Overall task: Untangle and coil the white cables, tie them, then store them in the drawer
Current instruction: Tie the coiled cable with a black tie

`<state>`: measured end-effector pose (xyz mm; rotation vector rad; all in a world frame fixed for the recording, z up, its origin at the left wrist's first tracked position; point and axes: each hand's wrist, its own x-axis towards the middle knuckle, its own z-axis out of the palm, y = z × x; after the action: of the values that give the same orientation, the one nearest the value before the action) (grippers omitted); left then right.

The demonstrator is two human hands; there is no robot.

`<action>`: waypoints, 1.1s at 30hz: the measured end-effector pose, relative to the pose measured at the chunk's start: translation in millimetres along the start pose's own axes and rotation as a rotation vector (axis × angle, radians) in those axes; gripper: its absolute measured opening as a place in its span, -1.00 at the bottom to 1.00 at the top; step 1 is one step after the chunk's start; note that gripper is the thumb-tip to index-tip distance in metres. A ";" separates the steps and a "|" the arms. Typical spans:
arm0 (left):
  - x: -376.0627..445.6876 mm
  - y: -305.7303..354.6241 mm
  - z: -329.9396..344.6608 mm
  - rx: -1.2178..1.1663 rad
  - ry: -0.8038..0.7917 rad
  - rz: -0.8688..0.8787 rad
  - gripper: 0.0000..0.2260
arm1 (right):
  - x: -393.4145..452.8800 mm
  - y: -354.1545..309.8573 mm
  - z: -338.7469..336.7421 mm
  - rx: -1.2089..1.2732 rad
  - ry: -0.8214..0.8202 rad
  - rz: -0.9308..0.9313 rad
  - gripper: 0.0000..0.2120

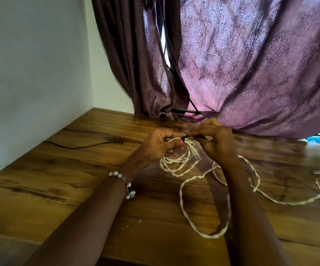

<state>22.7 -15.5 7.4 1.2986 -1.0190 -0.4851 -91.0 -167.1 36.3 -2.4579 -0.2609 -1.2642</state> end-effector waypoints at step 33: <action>-1.8 -0.1 -2.5 0.074 0.078 0.101 -0.84 | 6.1 -19.9 9.9 -0.396 -0.128 -0.136 -0.69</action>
<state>23.9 -12.7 6.9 1.3144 -1.0398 -0.3196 -86.5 -144.9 40.5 -2.9072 -0.2331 -1.3197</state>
